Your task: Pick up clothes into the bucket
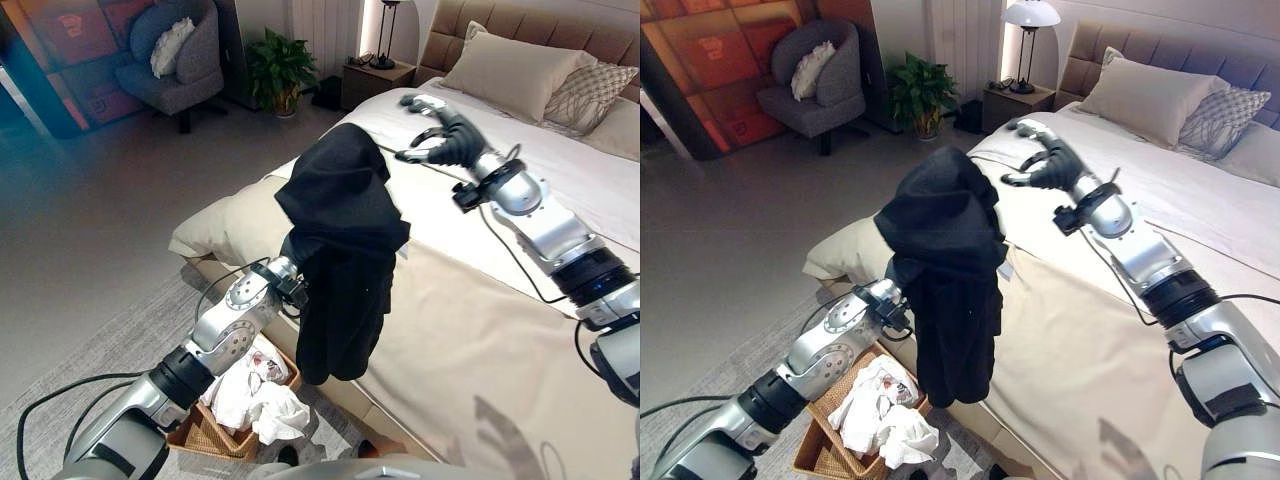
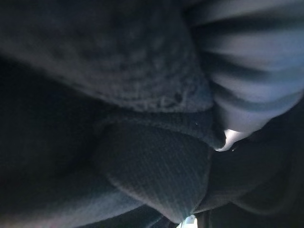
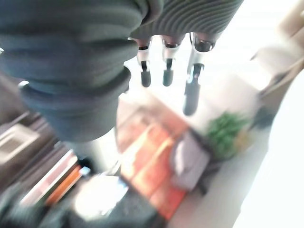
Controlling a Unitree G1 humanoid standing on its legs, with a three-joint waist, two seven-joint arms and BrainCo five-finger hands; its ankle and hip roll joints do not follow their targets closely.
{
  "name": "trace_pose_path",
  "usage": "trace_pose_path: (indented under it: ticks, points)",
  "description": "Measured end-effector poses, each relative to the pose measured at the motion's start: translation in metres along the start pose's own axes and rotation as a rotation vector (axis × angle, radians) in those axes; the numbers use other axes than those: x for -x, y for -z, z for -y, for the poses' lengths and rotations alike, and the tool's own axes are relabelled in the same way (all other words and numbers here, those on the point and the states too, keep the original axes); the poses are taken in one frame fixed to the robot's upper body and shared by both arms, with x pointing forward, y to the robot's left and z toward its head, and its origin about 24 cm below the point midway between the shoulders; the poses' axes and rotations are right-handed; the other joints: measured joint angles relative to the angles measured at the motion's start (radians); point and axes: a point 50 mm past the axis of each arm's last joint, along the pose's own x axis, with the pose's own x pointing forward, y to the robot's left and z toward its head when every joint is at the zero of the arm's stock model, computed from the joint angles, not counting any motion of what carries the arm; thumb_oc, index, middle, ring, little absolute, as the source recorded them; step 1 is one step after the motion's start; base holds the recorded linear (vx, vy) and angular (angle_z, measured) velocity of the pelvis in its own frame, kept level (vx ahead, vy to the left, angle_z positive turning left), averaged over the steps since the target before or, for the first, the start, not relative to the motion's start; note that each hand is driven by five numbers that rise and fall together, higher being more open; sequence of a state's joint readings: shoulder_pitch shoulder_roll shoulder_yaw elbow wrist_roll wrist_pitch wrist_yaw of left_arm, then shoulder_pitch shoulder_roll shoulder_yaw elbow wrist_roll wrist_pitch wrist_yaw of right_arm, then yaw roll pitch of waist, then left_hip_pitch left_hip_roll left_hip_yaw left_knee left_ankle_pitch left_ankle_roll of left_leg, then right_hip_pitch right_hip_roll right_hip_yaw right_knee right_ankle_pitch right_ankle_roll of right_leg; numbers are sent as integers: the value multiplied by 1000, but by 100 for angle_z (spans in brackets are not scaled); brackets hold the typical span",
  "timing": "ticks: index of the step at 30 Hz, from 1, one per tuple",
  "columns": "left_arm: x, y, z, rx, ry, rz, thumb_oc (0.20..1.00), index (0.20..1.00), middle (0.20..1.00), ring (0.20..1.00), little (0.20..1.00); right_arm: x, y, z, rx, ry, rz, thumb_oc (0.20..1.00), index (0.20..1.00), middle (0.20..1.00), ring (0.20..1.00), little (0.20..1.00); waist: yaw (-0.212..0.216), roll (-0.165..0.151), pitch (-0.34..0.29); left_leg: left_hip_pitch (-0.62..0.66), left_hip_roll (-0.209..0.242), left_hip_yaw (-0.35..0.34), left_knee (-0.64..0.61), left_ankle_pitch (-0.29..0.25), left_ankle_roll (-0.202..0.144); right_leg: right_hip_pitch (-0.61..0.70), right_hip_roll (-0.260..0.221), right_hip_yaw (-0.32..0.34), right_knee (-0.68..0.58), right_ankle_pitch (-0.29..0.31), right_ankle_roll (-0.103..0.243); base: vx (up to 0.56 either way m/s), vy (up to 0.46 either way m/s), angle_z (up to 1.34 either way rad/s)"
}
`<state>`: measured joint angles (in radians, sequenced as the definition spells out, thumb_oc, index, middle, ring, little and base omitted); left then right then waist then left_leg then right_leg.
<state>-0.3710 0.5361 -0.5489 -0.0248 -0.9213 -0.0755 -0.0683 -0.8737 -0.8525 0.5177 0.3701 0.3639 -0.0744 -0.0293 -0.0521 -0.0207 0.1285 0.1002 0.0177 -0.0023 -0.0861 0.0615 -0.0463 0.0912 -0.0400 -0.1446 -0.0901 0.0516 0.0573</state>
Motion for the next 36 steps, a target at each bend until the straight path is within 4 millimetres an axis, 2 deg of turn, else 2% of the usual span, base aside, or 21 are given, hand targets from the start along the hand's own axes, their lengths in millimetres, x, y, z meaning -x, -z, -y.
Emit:
trace_pose_path:
  ticks: [4,10,12,16,17,19,22,24,27,28,30,33,36]
  points:
    - [5,-8,-12,3,-56,38,200,200,200,200,200,9,12,11,15,37,-41,1000,1000,1000,1000,1000,6,1,2,0,0,0,0,-1,0,0,0,0,0,0,0,0,0,0]
    - [18,-9,-26,28,-152,65,200,200,200,200,200,26,34,11,-8,59,-114,1000,1000,1000,1000,1000,14,1,11,0,0,0,0,-2,0,0,0,0,0,-1,1,0,0,0]
    - [25,-9,-34,33,-204,74,200,200,200,200,200,33,42,11,-18,68,-144,1000,1000,1000,1000,1000,14,0,14,0,0,0,0,-3,1,0,0,0,0,-4,6,0,0,0]
    - [49,-17,-57,7,-359,134,200,200,200,200,200,60,61,20,-68,141,-199,1000,1000,1000,1000,1000,16,0,29,-3,-1,-1,0,-6,4,-2,-1,-1,-1,-10,6,0,0,0]
    - [51,-17,-59,-1,-374,136,200,200,200,200,200,62,63,20,-73,147,-207,1000,1000,1000,1000,1000,17,2,30,-5,-1,-1,0,-6,4,-4,-1,-1,0,-10,6,0,0,0]
    - [66,-18,-68,-38,-449,151,200,200,200,200,200,79,73,15,-149,206,-219,1000,1000,1000,1000,1000,19,2,33,-7,-1,-1,0,-6,5,-7,-1,-2,0,-10,6,0,0,0]
    - [99,-16,-86,-107,-630,163,200,200,200,200,200,115,101,-2,-249,291,-320,1000,1000,1000,1000,1000,17,2,49,-9,-1,0,0,-9,6,-10,-1,-3,0,-7,2,-42,4,-1]
    - [111,-15,-94,-131,-713,167,200,200,200,200,200,134,118,-15,-287,312,-394,1000,1000,1000,1000,1000,20,3,61,-18,-2,-2,6,-10,5,-18,-2,-3,0,-8,2,-70,7,2]
    - [124,-13,-102,-151,-818,179,200,200,200,200,200,167,147,-48,-370,339,-553,1000,1000,1000,1000,1000,21,0,74,-52,-3,-1,16,-13,6,-49,-2,-3,2,-7,2,-99,12,1]
    - [128,-11,-105,-152,-853,183,200,200,200,200,200,183,159,-67,-424,348,-635,1000,1000,1000,1000,1000,30,-2,77,-69,-3,-2,23,-15,5,-62,-2,-3,4,-8,2,-81,13,-2]
    - [133,-9,-109,-168,-901,176,200,200,200,200,200,212,176,-92,-463,336,-777,1000,1000,1000,1000,1000,43,-1,99,-100,-4,-3,40,-15,4,-90,-5,-4,19,-7,2,-131,20,0]
    - [144,-11,-118,-214,-995,173,200,200,200,200,200,247,191,-118,-481,320,-935,1000,1000,1000,1000,1000,43,-4,149,-155,-6,-3,69,-17,3,-148,-9,-6,55,-7,1,-107,17,0]
    - [149,-13,-125,-245,-1062,180,200,200,200,200,200,262,194,-129,-493,314,-990,1000,1000,1000,1000,1000,35,-20,188,-186,-7,-2,90,-17,2,-183,-12,-4,73,-7,1,-81,1,-3]
